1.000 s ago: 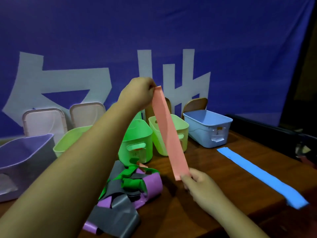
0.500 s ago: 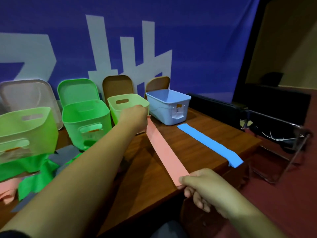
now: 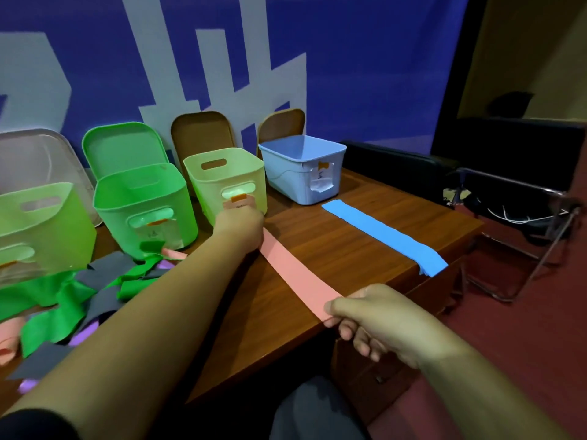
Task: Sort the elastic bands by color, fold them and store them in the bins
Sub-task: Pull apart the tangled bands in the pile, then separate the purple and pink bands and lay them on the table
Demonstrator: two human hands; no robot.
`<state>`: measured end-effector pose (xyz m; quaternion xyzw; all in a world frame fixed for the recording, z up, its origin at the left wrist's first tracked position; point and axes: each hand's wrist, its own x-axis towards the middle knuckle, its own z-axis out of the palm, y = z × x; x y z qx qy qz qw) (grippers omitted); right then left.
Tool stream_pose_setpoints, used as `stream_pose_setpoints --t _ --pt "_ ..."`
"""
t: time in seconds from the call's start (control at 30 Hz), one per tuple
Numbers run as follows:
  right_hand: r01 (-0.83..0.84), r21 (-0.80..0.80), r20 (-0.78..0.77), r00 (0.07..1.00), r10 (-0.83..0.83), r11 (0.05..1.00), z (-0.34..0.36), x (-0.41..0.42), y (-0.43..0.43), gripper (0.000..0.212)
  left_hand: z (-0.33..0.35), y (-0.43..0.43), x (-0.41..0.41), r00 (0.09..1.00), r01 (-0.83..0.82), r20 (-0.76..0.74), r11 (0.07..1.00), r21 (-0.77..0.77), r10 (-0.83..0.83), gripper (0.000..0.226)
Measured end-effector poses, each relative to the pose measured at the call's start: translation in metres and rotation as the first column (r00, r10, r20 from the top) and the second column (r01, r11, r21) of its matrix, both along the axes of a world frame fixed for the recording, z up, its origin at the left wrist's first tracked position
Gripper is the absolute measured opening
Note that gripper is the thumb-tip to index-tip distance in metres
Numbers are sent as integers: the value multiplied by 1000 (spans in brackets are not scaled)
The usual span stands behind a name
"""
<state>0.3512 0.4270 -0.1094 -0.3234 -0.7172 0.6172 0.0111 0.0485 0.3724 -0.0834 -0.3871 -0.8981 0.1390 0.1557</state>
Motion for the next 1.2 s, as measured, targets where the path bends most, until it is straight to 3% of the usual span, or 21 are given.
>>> stream_pose_setpoints --t 0.27,0.47,0.67,0.9,1.03,1.13,1.2 --pt "67 76 29 997 -69 995 4 6 -7 41 16 -2 16 995 -68 73 997 -31 70 48" --pt "85 131 23 996 -89 988 13 8 -17 43 40 -9 24 995 21 98 999 -32 -18 19" --pt "2 160 -59 998 7 987 22 -14 -47 38 55 -53 22 967 118 220 991 57 -128 26" --pt "-117 210 -164 974 153 971 36 -80 -85 31 65 -161 13 962 116 207 955 275 -176 26" --pt "-95 378 -181 968 174 921 31 -126 -102 27 70 -225 5 957 106 212 922 372 -196 16" --pt "38 570 -276 949 148 821 29 -153 -117 21 65 -268 -2 943 64 270 905 420 -192 15" --pt "36 666 -266 944 193 745 31 -167 -131 24 58 -289 -8 932 33 309 895 446 -189 17"
